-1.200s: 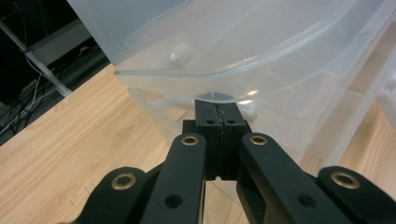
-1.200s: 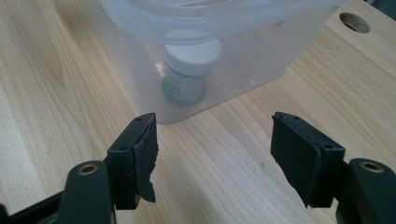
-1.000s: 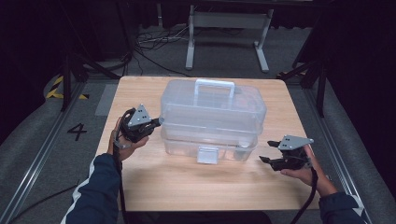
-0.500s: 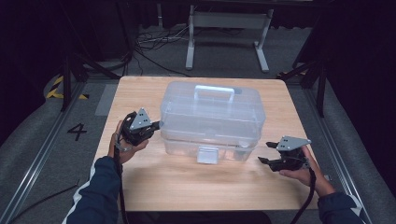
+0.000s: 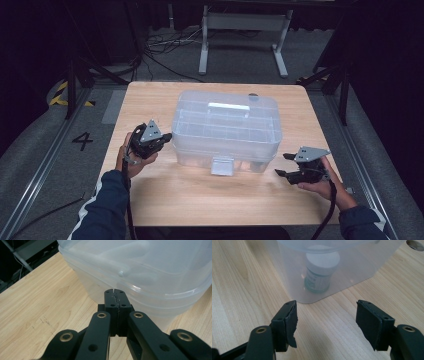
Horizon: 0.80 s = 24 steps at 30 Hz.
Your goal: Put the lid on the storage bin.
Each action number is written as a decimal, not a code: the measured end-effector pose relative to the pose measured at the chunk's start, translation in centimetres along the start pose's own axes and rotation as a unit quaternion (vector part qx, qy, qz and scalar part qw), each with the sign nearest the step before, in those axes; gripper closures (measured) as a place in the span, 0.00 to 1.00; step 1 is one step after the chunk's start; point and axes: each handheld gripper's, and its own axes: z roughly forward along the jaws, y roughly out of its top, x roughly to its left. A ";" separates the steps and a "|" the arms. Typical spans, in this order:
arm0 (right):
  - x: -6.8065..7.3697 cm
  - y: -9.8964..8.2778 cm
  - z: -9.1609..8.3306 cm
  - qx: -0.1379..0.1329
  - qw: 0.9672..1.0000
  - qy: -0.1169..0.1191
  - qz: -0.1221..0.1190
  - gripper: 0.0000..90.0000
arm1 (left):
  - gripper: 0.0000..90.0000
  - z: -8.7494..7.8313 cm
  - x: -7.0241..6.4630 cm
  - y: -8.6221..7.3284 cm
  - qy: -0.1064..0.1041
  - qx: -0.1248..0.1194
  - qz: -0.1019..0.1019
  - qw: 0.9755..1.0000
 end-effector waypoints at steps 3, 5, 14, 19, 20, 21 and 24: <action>0.0 0.0 0.0 0.000 1.000 -0.001 0.001 0.38 | 1.00 -0.2 0.0 -0.1 -0.002 -0.008 -0.004 1.000; 0.1 0.1 0.0 0.000 1.000 -0.003 -0.001 0.38 | 1.00 -0.3 0.1 0.0 -0.001 -0.016 -0.007 1.000; 0.0 0.0 -0.3 -0.004 1.000 -0.012 -0.002 0.38 | 0.95 -1.2 -0.1 -0.5 0.014 -0.014 -0.002 1.000; -0.1 -0.2 -0.8 -0.002 1.000 -0.018 0.000 0.38 | 0.91 -1.9 -0.3 -1.5 0.016 -0.003 -0.001 1.000; -0.1 -0.2 -0.8 -0.002 1.000 -0.018 0.000 0.38 | 0.90 -1.9 -0.3 -1.5 0.016 -0.003 -0.001 1.000; -0.1 -0.3 -0.8 -0.002 1.000 -0.019 0.000 0.38 | 0.90 -1.9 -0.4 -1.8 0.017 0.004 0.003 1.000; -0.1 -0.6 -1.2 -0.002 1.000 -0.025 0.003 0.38 | 0.87 -2.1 -0.9 -2.6 0.018 0.025 0.015 0.999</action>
